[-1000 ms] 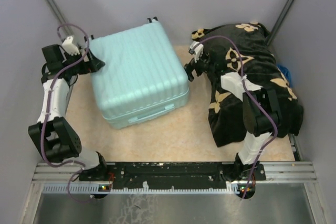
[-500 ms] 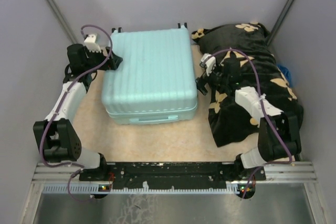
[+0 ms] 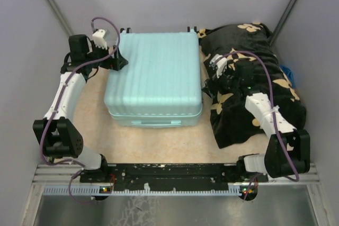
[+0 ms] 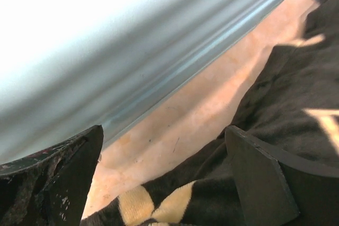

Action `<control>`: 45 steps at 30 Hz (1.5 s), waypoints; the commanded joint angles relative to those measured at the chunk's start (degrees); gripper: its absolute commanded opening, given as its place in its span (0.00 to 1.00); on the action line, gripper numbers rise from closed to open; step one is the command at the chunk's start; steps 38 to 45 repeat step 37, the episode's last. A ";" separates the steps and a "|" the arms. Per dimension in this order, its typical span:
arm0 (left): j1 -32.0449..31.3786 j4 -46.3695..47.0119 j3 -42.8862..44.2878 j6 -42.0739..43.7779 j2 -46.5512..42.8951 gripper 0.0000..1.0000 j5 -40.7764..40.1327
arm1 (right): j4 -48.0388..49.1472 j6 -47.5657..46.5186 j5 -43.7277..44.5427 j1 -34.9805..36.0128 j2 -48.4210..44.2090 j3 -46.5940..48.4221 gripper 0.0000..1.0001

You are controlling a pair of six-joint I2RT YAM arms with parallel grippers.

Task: Pack the luggage

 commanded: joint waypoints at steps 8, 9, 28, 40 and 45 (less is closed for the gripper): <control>6.65 -28.20 25.58 11.97 8.49 1.00 3.89 | 1.18 6.68 1.44 -4.92 -7.39 12.78 0.99; 7.03 -29.54 27.91 12.21 9.34 1.00 1.97 | 1.07 8.23 1.56 -5.33 -7.00 14.15 0.99; 8.85 -18.54 0.45 6.77 -8.62 1.00 -9.62 | 9.31 34.19 -3.95 -5.67 -10.88 8.36 0.99; 8.84 -18.56 -0.18 6.58 -10.58 1.00 -11.80 | 10.11 34.03 -4.09 -5.65 -12.93 6.59 0.99; 8.84 -18.56 -0.18 6.58 -10.58 1.00 -11.80 | 10.11 34.03 -4.09 -5.65 -12.93 6.59 0.99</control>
